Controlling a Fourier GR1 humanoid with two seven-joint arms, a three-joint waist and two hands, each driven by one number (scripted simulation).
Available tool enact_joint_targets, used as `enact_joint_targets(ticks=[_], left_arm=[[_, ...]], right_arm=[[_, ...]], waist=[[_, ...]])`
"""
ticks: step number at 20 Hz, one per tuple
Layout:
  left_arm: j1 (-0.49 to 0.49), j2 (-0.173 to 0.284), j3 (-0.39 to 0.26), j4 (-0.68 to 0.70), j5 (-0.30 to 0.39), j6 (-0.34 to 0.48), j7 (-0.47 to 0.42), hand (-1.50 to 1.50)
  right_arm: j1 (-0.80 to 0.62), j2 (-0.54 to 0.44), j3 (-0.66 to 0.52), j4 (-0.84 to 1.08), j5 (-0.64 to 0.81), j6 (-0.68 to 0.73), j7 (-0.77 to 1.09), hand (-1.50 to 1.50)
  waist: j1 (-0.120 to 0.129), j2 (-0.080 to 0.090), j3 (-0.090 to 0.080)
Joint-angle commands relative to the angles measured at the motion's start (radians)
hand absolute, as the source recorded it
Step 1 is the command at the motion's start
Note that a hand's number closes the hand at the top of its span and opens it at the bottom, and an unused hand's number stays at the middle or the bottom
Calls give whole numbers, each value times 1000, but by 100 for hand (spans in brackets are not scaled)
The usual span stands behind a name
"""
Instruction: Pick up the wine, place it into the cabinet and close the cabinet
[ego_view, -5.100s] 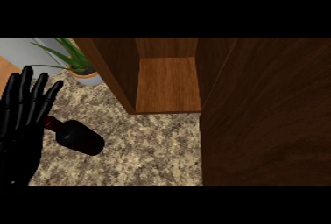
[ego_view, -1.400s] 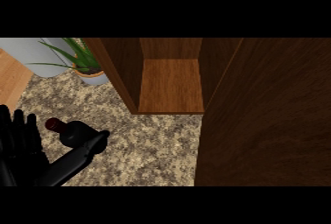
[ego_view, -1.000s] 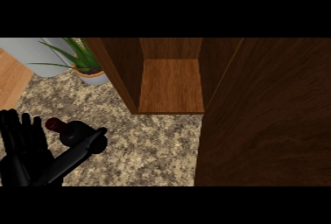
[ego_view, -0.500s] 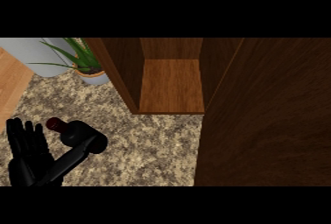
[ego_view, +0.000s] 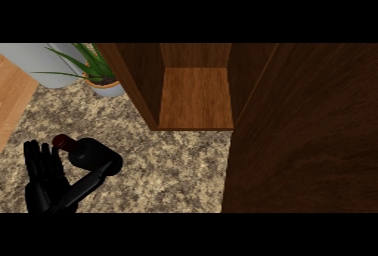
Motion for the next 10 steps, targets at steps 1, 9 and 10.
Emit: enact_joint_targets(ticks=[1,9,10], left_arm=[[-13,-10,14,18,20,-32,-19,-150],[-22,-13,61,199,99,-123,-189,-150],[-18,-13,-45,175,100,-15,-204,-150]], right_arm=[[101,9,13,-137,-20,18,-8,-150],[17,-9,-22,-177,-73,-3,96,-150],[51,-11,-39,-143,-95,26,45,-150]], waist=[[-1,0,1],[-2,0,0],[-2,0,1]])
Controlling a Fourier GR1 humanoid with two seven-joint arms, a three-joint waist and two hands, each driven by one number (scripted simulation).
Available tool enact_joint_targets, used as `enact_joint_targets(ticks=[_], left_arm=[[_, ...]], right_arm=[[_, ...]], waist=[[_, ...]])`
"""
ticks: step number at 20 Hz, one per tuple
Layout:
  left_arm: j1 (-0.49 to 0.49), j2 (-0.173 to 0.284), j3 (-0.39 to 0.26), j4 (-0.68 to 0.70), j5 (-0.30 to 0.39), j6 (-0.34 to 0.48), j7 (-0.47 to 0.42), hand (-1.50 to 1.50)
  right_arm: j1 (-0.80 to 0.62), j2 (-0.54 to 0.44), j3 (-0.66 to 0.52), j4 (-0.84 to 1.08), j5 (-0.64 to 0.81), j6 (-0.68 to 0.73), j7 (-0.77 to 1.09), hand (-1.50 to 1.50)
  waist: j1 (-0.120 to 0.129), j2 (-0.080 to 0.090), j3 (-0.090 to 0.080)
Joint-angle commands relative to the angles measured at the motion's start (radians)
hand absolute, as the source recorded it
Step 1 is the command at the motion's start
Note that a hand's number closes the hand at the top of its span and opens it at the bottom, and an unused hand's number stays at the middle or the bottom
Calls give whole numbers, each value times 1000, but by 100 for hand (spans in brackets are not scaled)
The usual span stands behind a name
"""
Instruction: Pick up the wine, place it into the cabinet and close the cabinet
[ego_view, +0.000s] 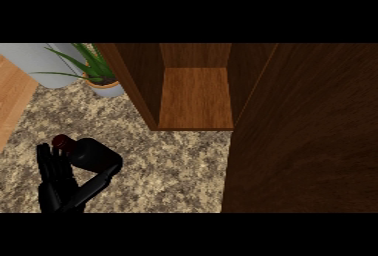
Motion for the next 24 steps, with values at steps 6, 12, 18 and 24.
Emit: enact_joint_targets(ticks=[6,12,18,24], left_arm=[[-78,-4,6,207,95,-21,-150,-150],[-84,-4,73,233,74,-89,-143,-150],[-117,-5,84,301,102,-123,-165,-150],[-186,-5,51,463,182,-137,-283,-150]], right_arm=[[32,-4,-15,-129,-77,17,47,-150],[17,12,-5,-110,-39,3,39,-150],[9,13,0,-151,-56,-7,78,-150],[20,3,-37,-111,-67,25,28,-150]], waist=[[-1,1,0],[2,1,0],[0,0,0],[-2,1,0]])
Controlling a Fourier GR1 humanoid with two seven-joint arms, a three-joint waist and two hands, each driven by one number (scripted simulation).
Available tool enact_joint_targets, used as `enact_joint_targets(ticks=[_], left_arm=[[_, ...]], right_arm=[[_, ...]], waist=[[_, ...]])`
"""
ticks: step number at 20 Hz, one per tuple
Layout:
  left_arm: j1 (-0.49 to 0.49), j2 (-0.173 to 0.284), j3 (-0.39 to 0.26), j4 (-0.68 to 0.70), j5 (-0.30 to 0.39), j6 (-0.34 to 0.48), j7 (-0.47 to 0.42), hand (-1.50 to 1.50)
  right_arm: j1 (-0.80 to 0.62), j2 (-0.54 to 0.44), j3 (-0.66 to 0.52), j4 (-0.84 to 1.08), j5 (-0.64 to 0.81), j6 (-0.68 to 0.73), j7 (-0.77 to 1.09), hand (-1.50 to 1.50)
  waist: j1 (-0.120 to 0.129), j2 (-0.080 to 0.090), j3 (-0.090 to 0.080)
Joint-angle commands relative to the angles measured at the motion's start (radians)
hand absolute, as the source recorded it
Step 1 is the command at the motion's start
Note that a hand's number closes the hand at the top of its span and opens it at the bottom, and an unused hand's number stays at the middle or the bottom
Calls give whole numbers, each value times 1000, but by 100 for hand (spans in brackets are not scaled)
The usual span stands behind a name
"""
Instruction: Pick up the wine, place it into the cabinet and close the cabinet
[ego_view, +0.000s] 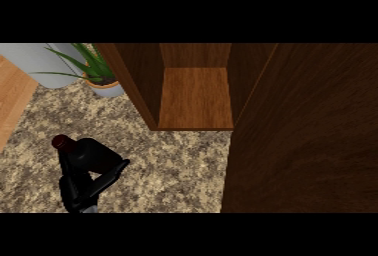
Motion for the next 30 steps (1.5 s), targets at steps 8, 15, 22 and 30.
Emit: enact_joint_targets(ticks=[8,15,22,30], left_arm=[[-155,5,48,128,66,-98,-23,150],[-160,19,18,257,8,-168,-132,150],[-97,269,-141,193,-34,-597,12,150],[-111,303,-100,158,-131,-560,-150,150]], right_arm=[[10,-6,1,-121,-60,-7,75,-150],[34,0,-22,-119,-74,0,59,-150],[14,18,15,-51,-35,6,8,-150],[-11,1,-80,-19,-108,26,2,-150]], waist=[[-2,0,0],[-2,1,0],[-3,-4,0],[4,0,1]])
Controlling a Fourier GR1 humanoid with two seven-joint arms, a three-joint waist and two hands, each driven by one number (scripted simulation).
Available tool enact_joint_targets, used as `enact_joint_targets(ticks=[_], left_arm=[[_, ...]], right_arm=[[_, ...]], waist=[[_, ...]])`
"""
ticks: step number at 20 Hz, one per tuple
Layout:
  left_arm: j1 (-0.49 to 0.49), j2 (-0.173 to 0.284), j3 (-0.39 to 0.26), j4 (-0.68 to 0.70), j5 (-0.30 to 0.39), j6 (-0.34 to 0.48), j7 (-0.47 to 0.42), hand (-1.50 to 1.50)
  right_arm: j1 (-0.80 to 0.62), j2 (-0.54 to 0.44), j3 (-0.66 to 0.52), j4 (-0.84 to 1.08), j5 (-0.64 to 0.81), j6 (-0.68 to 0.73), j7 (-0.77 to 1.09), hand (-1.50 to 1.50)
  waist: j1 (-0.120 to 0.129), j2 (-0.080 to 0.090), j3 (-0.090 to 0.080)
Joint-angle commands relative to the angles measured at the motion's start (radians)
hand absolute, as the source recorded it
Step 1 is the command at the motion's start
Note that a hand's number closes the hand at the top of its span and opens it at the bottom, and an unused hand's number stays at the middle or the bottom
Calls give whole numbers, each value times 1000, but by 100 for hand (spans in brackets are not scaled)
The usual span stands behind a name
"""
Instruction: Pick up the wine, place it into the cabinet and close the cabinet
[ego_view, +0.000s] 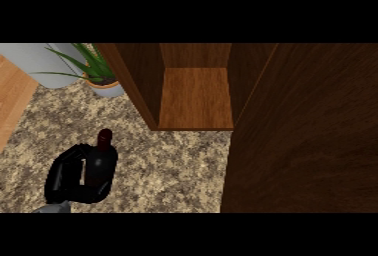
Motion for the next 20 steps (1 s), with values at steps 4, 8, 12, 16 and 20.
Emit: enact_joint_targets(ticks=[4,8,12,16,20], left_arm=[[23,19,26,-146,-46,56,-33,150],[122,-15,-21,-346,2,0,23,150],[59,-54,-46,-447,12,76,182,150],[102,-42,-87,-677,16,134,369,150],[70,-42,-119,-764,-21,174,471,150]], right_arm=[[14,7,-18,-34,-77,10,-2,-150],[-11,-1,-35,-64,-91,0,55,-150],[80,47,105,-164,-3,-7,56,-150],[61,14,-24,-104,-94,12,36,-150],[64,18,-5,-144,-89,12,51,-150]], waist=[[6,0,0],[12,-2,1],[0,-4,1],[5,-3,1],[2,-2,1]])
